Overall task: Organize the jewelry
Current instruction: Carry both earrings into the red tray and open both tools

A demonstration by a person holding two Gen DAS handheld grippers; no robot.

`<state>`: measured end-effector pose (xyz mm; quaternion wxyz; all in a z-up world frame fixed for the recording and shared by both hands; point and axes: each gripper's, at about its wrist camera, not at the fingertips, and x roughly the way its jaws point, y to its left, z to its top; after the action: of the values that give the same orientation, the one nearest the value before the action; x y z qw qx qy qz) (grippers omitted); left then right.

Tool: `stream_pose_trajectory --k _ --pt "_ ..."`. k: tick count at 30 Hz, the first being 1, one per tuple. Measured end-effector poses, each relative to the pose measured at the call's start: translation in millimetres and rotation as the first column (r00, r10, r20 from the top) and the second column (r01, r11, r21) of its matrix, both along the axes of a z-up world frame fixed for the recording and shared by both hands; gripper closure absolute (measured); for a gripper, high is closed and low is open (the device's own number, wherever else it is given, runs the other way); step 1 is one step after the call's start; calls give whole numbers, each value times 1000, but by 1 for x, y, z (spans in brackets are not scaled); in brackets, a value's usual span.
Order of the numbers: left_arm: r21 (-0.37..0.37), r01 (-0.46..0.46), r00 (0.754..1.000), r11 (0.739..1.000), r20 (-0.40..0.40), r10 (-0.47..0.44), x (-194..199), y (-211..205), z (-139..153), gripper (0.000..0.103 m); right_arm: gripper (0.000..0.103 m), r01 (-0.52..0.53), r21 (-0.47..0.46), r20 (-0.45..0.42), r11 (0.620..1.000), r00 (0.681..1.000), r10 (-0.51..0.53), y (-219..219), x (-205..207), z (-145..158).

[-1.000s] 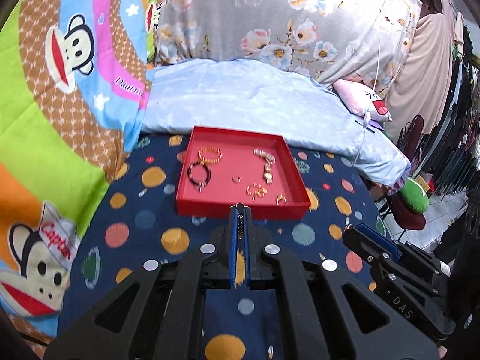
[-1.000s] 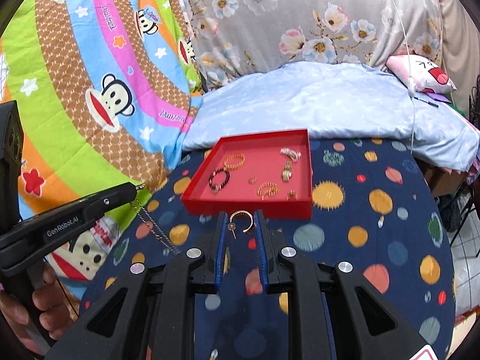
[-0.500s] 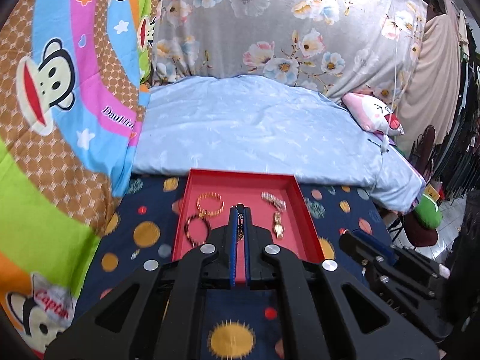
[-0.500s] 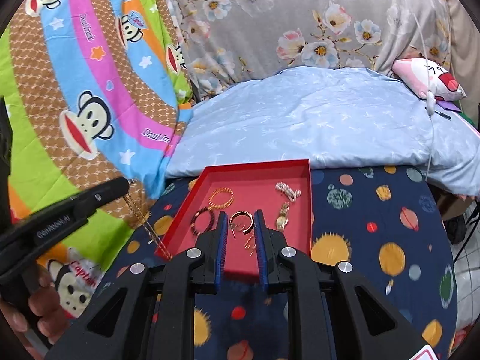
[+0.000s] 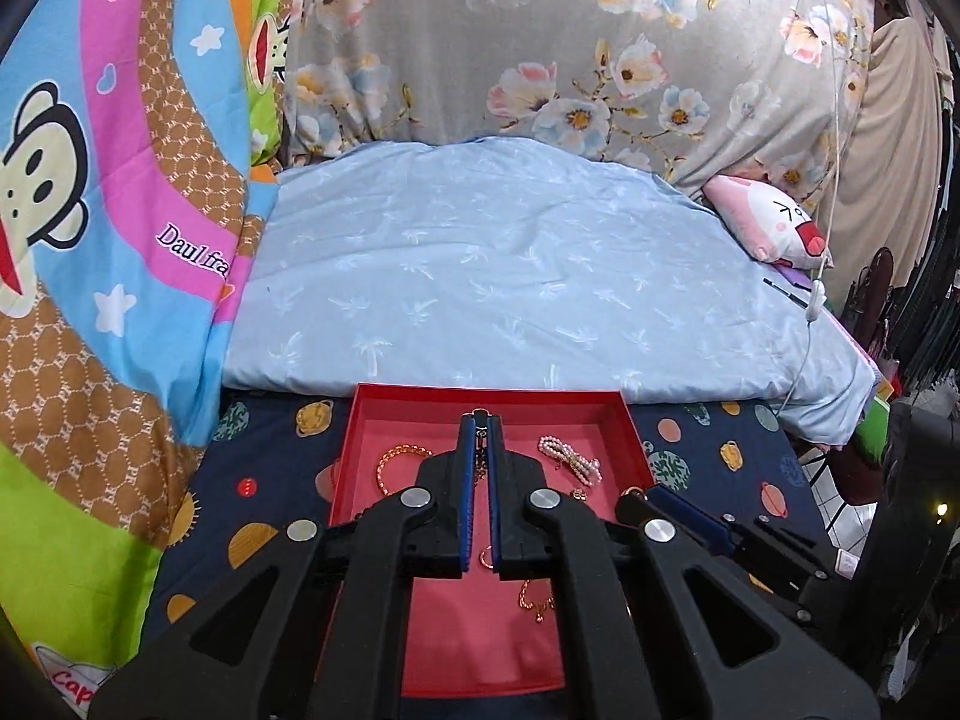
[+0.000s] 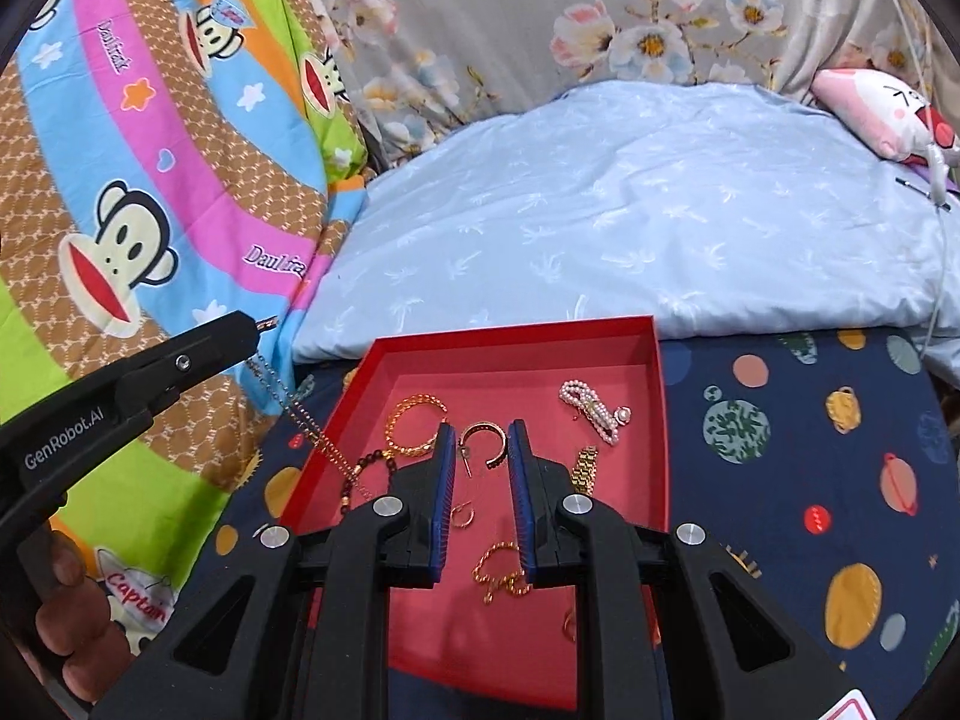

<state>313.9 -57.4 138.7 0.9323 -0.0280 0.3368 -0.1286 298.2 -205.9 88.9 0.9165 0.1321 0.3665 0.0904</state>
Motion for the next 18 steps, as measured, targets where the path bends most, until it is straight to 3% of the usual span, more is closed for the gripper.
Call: stream_pose_trajectory --k 10,14,18 --pt "16 -39 998 999 -52 40 26 -3 -26 99 85 -15 -24 -29 1000 999 14 6 21 -21" --pt "15 -71 995 997 -65 71 28 4 -32 75 84 -6 -23 -23 1000 1000 5 5 20 -20" --pt "32 -77 995 997 -58 79 25 6 -32 75 84 0 -22 -16 1000 1000 0 4 17 -17"
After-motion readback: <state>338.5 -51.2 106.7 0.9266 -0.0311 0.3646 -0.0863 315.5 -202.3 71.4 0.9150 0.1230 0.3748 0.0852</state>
